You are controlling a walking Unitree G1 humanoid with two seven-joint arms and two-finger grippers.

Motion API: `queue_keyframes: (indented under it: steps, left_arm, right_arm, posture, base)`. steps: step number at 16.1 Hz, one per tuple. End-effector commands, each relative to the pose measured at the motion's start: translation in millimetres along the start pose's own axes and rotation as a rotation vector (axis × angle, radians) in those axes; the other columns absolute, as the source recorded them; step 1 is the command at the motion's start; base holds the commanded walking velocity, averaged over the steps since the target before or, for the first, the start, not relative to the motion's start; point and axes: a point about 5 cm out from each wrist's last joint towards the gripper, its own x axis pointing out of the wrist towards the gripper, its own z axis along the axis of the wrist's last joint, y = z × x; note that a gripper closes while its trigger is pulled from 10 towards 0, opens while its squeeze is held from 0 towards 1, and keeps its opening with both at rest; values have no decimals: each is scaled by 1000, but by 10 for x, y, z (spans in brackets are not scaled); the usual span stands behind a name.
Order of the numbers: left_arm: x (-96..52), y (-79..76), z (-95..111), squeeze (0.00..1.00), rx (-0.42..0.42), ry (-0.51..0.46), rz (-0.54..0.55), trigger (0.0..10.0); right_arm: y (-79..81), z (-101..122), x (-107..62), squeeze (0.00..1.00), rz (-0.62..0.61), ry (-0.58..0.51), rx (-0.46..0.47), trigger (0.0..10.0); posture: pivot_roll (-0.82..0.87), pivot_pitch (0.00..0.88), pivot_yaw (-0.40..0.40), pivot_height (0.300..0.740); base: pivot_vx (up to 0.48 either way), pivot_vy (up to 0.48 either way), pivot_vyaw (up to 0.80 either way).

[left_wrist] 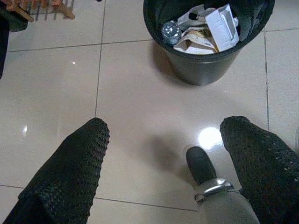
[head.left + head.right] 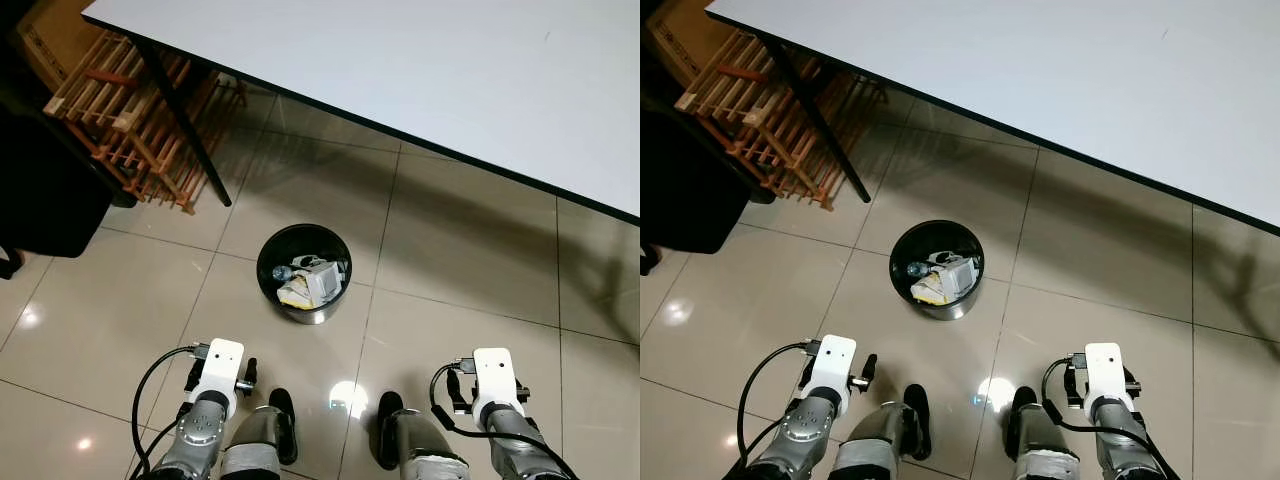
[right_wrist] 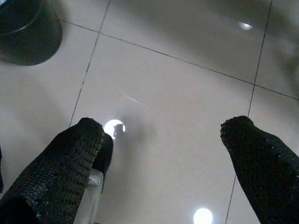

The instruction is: Picking trash to rubbish bin

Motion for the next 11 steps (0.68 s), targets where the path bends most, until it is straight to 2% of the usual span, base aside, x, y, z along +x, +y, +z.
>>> queue_keyframes:
  steps: [1,11]
  left_arm:
    - [-69,30,-161,0,-10,56,4,10000]
    - [-73,48,-172,0,-5,61,3,10000]
  right_arm:
    - [39,-145,-45,0,9,60,26,10000]
    - [60,-163,-47,0,19,79,17,10000]
  posture:
    - [43,329,67,740]
    - [46,333,70,740]
  base:
    - [0,0,-788]
    - [0,0,-788]
